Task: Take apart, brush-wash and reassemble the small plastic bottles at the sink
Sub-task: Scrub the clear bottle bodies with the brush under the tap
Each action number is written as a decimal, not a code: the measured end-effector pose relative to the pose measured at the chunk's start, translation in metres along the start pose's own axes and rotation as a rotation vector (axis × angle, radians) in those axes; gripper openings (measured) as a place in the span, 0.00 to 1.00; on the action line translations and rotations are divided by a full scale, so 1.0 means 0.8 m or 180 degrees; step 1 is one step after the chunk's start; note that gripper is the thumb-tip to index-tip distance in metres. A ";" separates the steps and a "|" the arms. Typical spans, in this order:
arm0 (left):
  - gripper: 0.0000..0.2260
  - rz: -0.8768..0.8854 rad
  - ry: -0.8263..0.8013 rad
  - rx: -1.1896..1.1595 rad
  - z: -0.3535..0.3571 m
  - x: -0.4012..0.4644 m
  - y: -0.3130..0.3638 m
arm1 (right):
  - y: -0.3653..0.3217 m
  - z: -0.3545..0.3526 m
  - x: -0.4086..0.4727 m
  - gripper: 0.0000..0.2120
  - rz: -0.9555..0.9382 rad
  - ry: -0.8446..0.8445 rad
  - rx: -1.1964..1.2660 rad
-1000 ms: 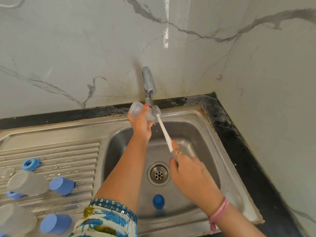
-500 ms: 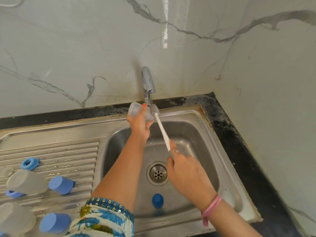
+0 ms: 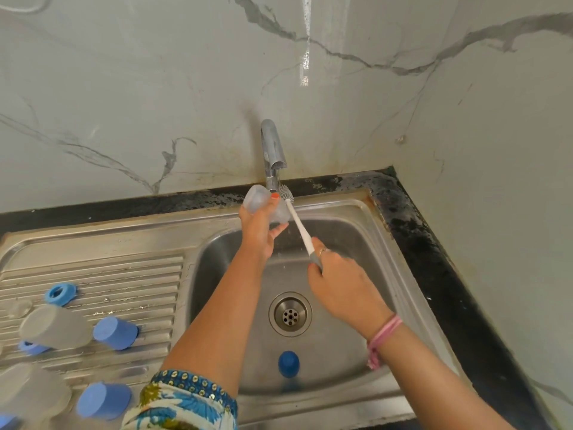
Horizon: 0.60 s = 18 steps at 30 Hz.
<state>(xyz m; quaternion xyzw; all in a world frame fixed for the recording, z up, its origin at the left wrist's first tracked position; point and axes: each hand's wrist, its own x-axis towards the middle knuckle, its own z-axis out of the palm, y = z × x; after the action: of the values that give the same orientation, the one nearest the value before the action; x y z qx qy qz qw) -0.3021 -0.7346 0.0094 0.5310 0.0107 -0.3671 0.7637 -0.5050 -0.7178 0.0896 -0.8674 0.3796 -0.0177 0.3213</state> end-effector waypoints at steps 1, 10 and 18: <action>0.33 0.0029 -0.0061 0.0030 -0.001 0.000 0.000 | 0.000 -0.001 -0.001 0.26 -0.0008 0.0002 -0.0047; 0.29 0.0146 0.0872 0.0049 0.006 0.005 0.007 | -0.008 0.032 -0.044 0.30 -0.0221 0.0056 -0.0983; 0.31 0.0165 -0.0526 0.0149 0.016 -0.016 0.016 | -0.009 -0.006 0.000 0.27 -0.0029 0.0115 -0.0355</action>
<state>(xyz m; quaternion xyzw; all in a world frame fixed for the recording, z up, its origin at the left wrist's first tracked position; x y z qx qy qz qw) -0.3093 -0.7357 0.0304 0.5167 -0.0747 -0.3899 0.7586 -0.5020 -0.7168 0.0977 -0.8853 0.3817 -0.0136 0.2654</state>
